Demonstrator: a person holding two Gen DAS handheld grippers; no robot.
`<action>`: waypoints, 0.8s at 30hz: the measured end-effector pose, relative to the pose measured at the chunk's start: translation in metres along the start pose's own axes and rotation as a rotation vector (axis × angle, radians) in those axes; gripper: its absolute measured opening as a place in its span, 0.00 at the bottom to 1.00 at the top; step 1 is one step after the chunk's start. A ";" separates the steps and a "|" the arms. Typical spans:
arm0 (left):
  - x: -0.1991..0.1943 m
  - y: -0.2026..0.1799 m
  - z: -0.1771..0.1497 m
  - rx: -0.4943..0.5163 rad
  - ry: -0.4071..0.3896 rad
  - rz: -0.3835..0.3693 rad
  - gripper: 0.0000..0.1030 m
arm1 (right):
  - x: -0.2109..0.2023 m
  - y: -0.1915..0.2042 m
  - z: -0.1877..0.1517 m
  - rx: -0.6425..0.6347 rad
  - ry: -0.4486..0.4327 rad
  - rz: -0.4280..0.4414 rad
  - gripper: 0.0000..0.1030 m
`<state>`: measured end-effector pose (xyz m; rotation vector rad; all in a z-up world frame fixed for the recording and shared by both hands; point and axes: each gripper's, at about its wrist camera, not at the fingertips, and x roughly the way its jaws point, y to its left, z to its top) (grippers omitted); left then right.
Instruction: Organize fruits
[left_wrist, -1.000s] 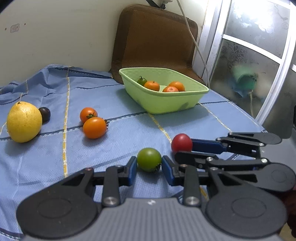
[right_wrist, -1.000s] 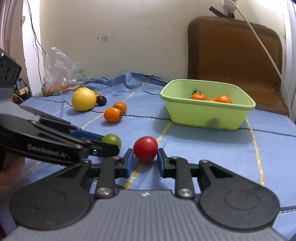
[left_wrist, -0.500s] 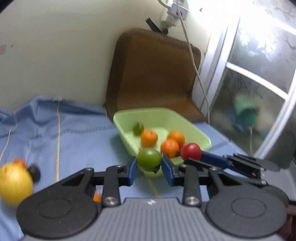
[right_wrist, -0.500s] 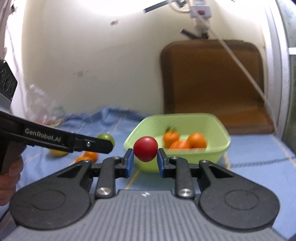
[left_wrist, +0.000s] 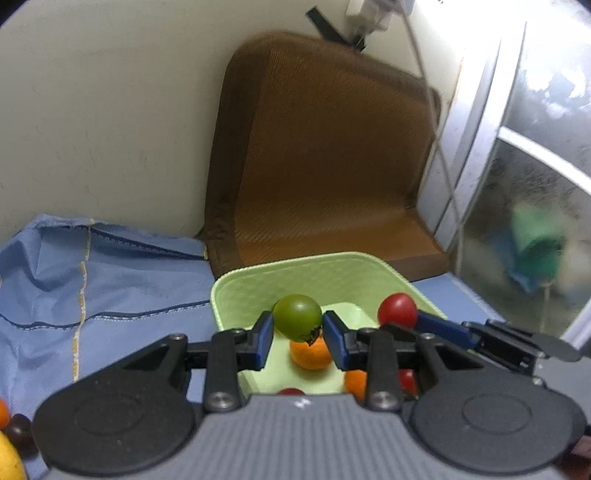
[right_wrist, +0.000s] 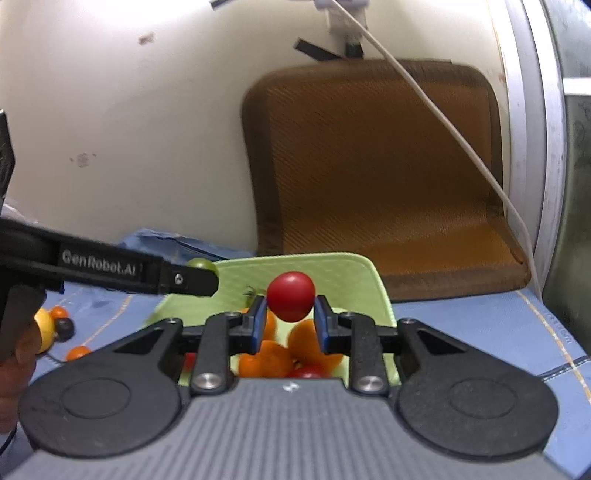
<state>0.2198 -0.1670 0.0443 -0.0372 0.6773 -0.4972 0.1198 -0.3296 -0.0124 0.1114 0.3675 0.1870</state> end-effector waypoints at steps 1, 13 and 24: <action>0.003 0.000 -0.001 -0.002 0.005 0.007 0.29 | 0.003 -0.001 0.001 0.002 0.004 -0.003 0.29; 0.000 -0.001 -0.005 0.014 -0.008 0.094 0.37 | 0.003 -0.004 0.003 0.023 -0.054 -0.010 0.32; -0.043 -0.012 -0.021 0.045 -0.039 0.157 0.42 | -0.022 -0.004 -0.002 0.085 -0.116 -0.027 0.32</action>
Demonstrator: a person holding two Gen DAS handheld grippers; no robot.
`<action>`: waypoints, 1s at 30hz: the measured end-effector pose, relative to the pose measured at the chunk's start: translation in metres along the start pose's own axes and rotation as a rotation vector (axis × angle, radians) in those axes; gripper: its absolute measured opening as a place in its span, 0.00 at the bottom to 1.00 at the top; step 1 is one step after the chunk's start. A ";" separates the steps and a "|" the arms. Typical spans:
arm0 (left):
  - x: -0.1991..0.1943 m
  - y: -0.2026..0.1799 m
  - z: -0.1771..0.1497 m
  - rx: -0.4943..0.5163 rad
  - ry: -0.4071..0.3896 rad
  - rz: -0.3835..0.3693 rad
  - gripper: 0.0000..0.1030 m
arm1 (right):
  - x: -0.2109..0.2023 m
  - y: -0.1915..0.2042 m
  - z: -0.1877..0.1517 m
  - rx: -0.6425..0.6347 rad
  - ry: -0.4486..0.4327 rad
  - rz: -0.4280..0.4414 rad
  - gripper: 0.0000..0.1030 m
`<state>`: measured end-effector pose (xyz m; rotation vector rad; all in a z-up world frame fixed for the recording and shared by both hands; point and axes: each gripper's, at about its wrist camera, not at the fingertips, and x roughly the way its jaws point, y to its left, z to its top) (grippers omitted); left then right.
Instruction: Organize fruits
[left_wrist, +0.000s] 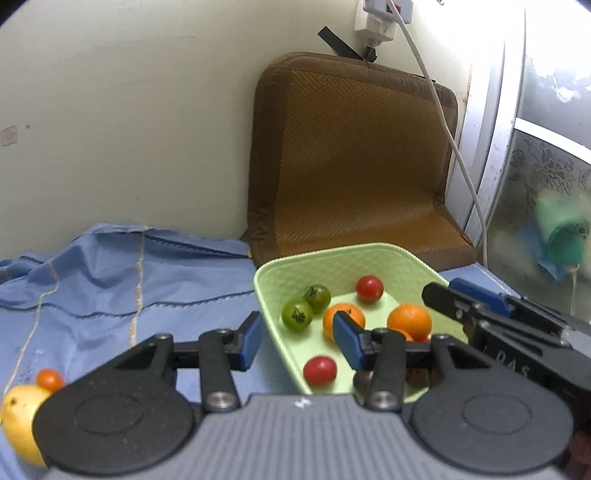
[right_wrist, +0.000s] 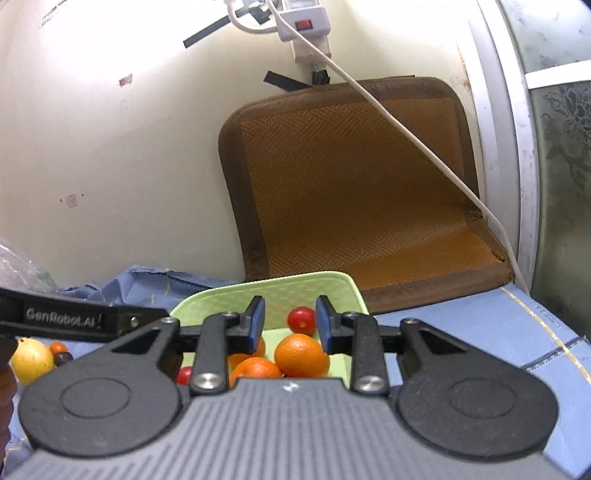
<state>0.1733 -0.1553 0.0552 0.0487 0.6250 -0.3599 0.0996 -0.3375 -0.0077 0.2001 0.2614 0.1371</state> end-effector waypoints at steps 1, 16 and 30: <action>-0.004 0.000 -0.003 0.000 0.000 0.004 0.42 | -0.003 0.002 0.000 -0.002 -0.002 0.001 0.32; -0.047 0.023 -0.062 -0.021 0.037 0.072 0.46 | -0.056 0.028 -0.028 0.065 0.034 0.057 0.41; -0.074 0.065 -0.102 -0.046 0.022 0.179 0.51 | -0.069 0.061 -0.052 0.049 0.106 0.091 0.41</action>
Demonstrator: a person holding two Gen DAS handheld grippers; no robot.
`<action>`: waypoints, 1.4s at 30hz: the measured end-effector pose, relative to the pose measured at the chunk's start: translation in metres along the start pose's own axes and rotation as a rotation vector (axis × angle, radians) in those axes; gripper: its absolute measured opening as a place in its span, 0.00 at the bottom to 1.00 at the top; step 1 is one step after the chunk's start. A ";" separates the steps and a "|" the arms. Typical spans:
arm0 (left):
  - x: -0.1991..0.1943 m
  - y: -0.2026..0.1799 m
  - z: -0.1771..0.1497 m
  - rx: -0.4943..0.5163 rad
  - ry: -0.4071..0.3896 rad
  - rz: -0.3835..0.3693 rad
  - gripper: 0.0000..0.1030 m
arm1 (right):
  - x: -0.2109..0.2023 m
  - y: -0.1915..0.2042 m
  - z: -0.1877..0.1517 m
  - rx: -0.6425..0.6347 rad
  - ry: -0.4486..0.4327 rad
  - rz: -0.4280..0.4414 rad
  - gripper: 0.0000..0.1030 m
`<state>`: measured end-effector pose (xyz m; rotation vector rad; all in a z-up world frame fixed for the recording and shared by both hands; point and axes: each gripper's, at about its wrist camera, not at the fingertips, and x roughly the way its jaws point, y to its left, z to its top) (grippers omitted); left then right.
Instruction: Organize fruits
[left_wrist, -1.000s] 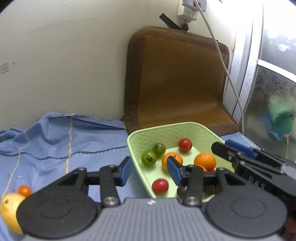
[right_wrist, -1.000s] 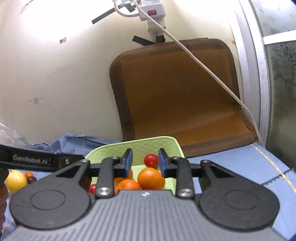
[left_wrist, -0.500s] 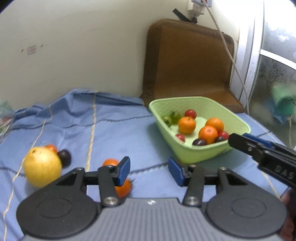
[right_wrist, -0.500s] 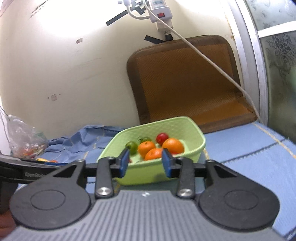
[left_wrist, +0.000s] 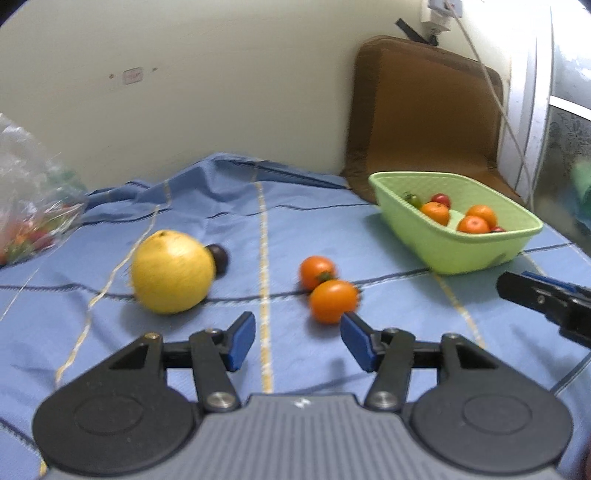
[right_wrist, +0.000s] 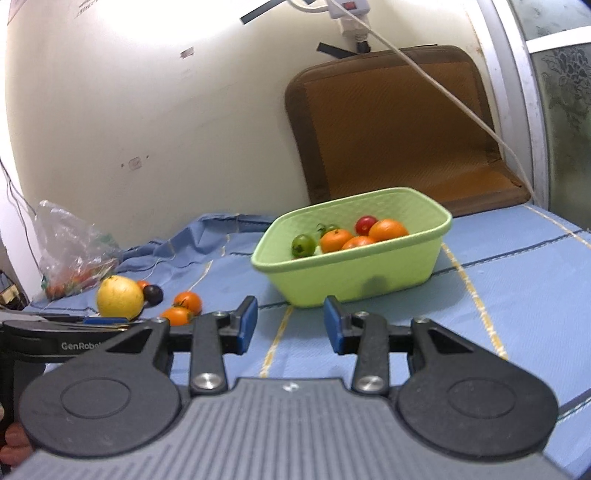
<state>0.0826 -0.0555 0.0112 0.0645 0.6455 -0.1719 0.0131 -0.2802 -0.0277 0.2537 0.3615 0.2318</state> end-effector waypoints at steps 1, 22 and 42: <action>-0.001 0.004 -0.003 -0.005 -0.001 0.008 0.51 | 0.000 0.003 -0.002 -0.005 0.004 0.001 0.41; -0.025 -0.013 -0.028 0.146 -0.145 0.057 0.56 | -0.020 0.001 -0.012 0.078 -0.072 -0.007 0.55; -0.022 -0.008 -0.028 0.097 -0.112 0.039 0.59 | -0.023 -0.002 -0.013 0.098 -0.078 -0.009 0.62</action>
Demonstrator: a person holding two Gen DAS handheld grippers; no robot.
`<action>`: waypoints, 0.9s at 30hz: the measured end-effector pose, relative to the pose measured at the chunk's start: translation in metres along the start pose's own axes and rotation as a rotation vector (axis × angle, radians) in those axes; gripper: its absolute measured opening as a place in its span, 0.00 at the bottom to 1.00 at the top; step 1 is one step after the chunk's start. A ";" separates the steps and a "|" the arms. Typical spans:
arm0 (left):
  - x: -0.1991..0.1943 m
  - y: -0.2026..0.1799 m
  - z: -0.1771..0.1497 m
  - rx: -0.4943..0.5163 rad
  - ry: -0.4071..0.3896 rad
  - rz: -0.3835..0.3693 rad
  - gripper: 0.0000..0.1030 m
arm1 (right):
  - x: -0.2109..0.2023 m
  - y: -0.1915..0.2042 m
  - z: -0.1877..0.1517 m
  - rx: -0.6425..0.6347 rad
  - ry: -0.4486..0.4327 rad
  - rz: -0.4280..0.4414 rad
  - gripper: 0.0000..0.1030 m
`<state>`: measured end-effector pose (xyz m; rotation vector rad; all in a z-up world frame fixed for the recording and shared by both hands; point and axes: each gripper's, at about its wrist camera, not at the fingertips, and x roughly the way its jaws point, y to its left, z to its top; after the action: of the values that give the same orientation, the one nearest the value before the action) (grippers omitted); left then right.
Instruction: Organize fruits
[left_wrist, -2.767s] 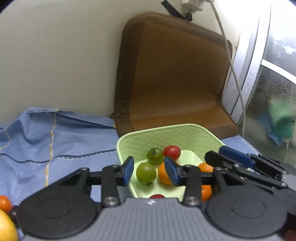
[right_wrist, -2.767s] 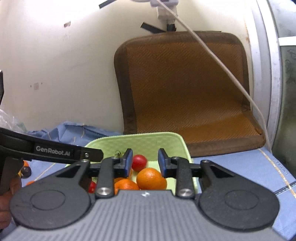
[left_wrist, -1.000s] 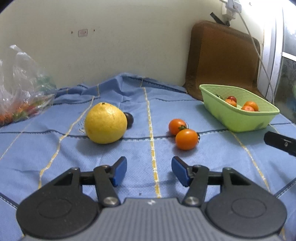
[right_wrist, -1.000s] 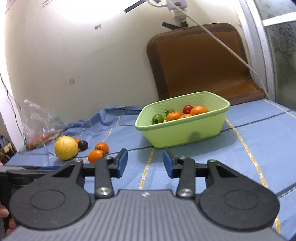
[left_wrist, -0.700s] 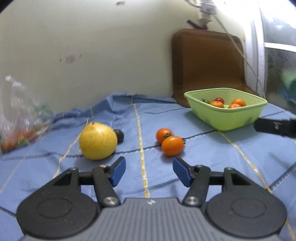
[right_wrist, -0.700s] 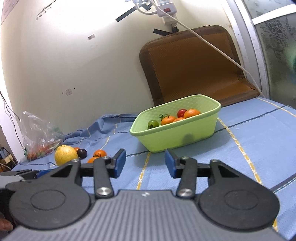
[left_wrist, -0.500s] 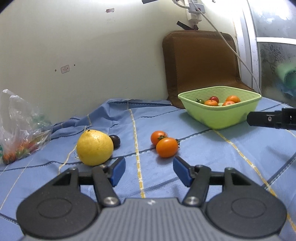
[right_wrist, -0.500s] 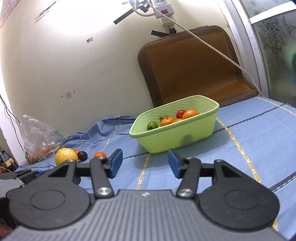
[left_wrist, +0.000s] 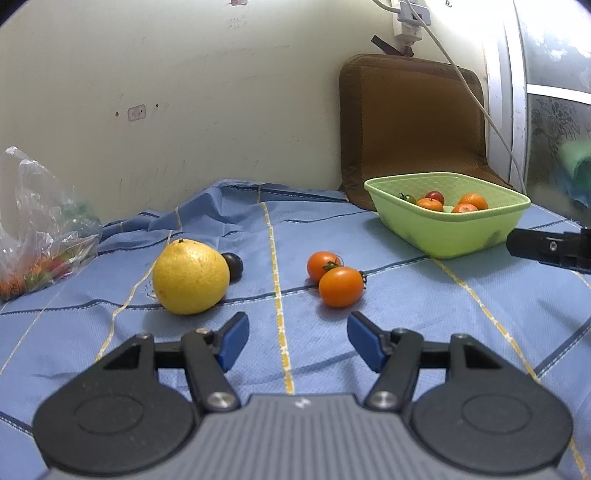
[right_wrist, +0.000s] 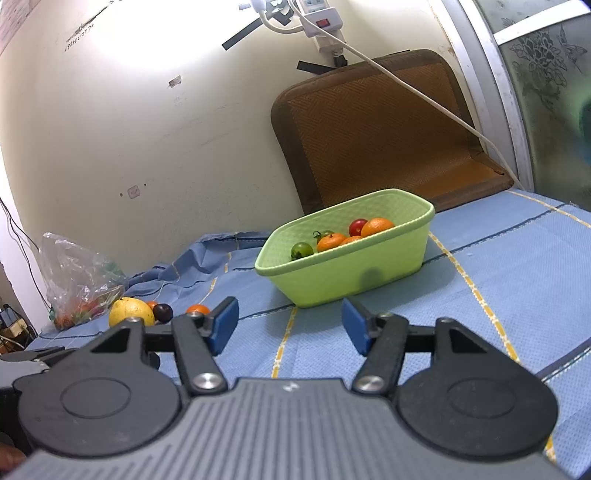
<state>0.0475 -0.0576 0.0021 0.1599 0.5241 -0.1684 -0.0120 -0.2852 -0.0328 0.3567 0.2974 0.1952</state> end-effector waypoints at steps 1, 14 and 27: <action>0.000 0.000 0.000 -0.001 0.000 -0.001 0.59 | 0.000 0.000 0.000 0.001 -0.001 -0.001 0.62; 0.004 0.002 0.001 -0.014 0.026 -0.016 0.60 | 0.000 -0.001 0.000 0.009 -0.005 -0.006 0.66; 0.004 0.004 0.002 -0.038 0.035 -0.034 0.72 | -0.001 -0.001 -0.001 0.010 -0.007 -0.007 0.67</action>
<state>0.0529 -0.0542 0.0022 0.1173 0.5652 -0.1885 -0.0130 -0.2863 -0.0336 0.3658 0.2930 0.1856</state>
